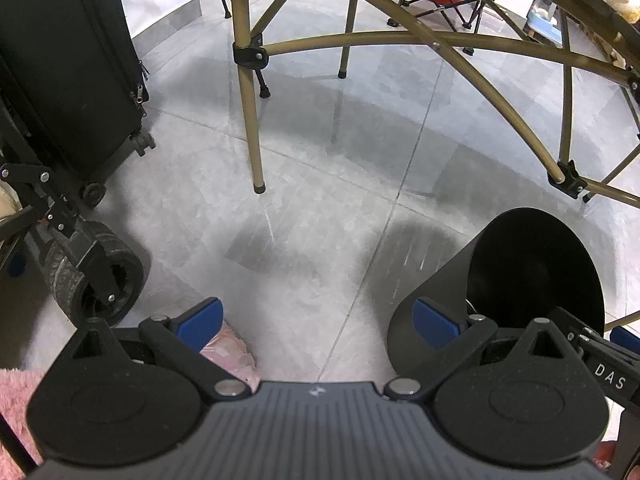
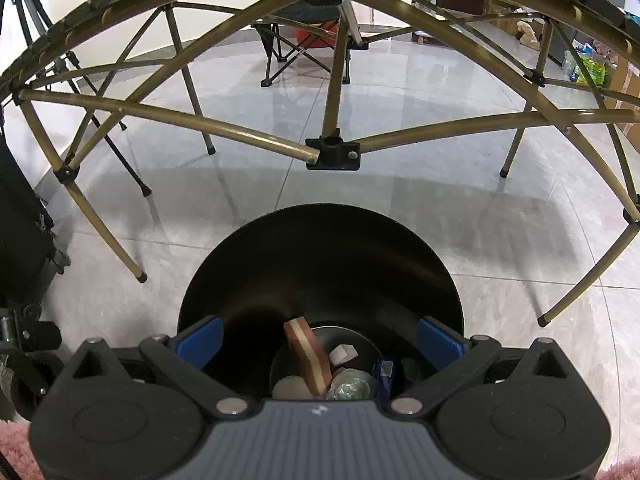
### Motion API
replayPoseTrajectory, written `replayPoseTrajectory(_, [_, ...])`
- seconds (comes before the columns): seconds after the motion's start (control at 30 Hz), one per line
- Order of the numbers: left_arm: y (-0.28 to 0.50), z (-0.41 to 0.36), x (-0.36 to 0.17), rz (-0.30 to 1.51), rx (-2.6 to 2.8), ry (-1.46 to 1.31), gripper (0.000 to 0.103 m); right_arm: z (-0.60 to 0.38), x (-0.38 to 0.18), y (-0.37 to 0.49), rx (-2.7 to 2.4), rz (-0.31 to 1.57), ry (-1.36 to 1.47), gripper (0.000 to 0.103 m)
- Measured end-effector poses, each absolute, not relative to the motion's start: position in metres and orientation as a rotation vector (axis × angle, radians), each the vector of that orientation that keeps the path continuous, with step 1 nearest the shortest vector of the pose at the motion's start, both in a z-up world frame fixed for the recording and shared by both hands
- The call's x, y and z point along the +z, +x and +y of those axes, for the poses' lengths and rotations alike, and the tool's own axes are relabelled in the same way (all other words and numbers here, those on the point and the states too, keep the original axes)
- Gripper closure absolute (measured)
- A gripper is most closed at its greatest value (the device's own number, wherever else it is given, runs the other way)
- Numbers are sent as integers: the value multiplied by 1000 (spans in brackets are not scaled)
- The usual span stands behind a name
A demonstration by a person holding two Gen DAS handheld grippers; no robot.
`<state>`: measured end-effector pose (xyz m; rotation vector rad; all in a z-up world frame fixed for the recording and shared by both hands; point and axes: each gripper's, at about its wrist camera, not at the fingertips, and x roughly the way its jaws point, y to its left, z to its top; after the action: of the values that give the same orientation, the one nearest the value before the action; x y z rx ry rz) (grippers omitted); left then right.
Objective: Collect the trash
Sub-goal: 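Raise both tools from the bin back toward the table pile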
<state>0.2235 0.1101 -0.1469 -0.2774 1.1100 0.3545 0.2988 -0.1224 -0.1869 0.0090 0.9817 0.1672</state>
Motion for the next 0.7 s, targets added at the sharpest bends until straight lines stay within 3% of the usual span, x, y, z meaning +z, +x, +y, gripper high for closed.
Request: replayPoseTrajectory(0.7, [215,97,-120,1001,299,-266,0,-149,-149,282,164,808,95,0])
